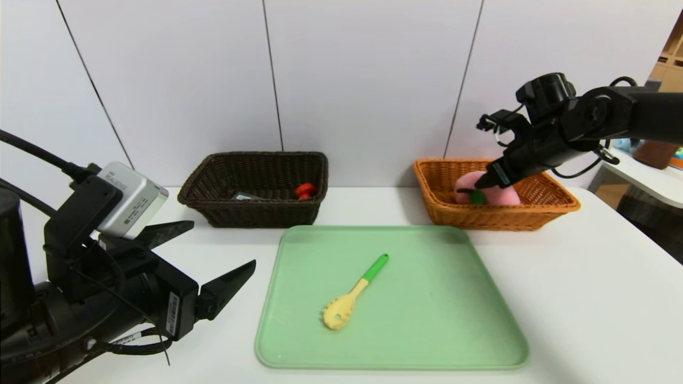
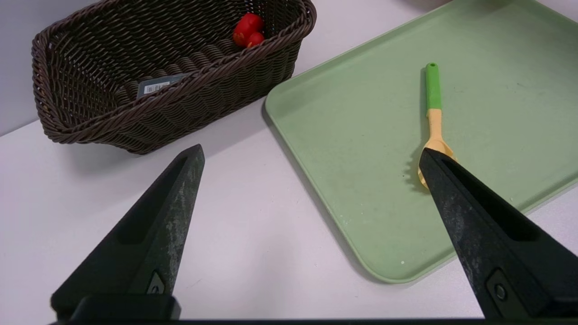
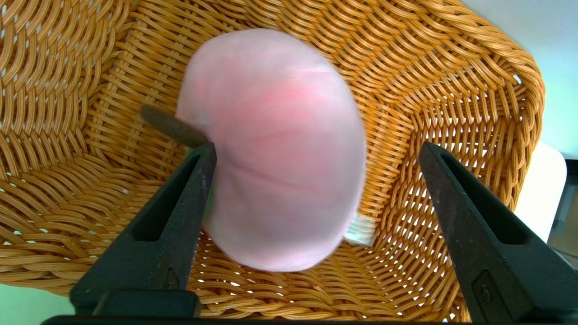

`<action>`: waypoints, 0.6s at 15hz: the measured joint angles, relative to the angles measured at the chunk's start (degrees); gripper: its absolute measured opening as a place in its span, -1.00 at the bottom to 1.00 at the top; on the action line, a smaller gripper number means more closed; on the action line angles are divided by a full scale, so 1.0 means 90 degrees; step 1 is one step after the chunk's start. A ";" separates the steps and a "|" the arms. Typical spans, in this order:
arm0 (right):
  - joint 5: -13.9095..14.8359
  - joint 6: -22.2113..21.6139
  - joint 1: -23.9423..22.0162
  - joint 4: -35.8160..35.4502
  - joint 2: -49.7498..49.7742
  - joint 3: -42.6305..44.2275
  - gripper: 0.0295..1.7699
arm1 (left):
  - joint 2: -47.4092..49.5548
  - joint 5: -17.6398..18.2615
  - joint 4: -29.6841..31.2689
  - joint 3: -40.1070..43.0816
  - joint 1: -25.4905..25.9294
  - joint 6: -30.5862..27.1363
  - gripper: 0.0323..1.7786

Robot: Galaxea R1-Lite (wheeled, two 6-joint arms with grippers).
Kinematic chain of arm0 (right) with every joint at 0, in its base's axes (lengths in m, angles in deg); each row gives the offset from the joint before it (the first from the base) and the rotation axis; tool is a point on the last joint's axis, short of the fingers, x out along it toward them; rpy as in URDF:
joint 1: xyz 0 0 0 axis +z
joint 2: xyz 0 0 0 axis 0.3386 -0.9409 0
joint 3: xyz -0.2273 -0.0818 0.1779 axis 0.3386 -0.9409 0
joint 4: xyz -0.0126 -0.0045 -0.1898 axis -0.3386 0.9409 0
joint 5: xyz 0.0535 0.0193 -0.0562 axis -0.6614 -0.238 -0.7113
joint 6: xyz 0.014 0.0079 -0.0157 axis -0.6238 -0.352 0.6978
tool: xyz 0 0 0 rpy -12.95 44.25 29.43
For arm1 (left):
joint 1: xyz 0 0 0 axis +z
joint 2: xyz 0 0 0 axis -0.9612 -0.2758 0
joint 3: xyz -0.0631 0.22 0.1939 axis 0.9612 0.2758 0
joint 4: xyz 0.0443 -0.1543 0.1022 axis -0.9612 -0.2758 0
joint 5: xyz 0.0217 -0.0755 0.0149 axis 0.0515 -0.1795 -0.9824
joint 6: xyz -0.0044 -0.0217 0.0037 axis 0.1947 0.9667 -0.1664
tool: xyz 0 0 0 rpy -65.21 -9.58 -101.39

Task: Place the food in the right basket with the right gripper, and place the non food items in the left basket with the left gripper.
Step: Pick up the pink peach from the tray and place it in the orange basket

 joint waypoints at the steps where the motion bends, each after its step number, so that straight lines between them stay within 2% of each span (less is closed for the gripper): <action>1: -0.0003 0.0009 0.0005 0.0015 0.0037 -0.0015 0.77 | 0.0003 0.0000 -0.0003 0.0000 0.0000 0.0000 0.90; 5: -0.0054 0.0022 0.0104 0.0284 0.0531 -0.0073 0.84 | 0.0008 0.0000 -0.0005 0.0007 0.0000 0.0004 0.90; 9: -0.0098 -0.0079 0.0394 0.0772 0.1700 -0.0141 0.88 | -0.0049 -0.0008 0.0009 -0.0024 0.0000 -0.0003 0.90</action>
